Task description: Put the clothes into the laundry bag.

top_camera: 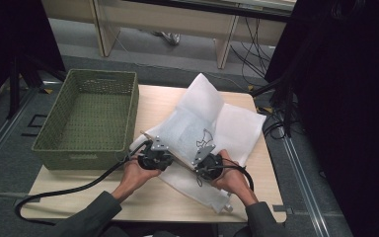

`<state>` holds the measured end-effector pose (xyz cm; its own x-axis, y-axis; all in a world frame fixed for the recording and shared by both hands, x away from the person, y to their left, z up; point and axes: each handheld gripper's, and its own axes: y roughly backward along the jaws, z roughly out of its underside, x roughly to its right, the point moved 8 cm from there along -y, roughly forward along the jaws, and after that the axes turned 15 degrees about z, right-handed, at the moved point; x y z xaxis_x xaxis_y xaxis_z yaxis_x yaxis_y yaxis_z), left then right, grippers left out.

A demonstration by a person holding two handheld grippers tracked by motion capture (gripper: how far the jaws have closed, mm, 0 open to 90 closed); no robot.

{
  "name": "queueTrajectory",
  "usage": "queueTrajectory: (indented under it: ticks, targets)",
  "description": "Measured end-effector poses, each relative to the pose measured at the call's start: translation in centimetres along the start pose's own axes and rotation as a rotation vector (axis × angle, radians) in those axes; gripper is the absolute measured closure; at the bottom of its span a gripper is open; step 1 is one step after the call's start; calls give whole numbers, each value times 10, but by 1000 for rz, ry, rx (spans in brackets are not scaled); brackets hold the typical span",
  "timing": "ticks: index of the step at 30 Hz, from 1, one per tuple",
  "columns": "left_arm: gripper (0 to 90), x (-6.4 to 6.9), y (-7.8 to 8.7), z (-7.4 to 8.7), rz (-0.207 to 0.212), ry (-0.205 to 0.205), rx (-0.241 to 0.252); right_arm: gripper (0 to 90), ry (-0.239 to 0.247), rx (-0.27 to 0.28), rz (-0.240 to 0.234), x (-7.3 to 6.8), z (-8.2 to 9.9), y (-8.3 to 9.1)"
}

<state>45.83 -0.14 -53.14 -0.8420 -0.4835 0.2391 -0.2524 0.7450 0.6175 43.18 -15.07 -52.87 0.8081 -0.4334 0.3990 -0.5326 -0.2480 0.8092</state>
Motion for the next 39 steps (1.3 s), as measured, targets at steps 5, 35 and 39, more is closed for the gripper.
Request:
queueTrajectory:
  ticks: [5,35,39]
  targets:
    - [749,-3,10,4,-53,-27,-35,881,23,-62,19,-2,7,-14]
    - [684,-8,8,10,-47,-31,-16,738,-48,87,191,32,-1,10]
    - [684,-7,7,10,-42,-26,-8,685,-31,183,207,28,-21,15]
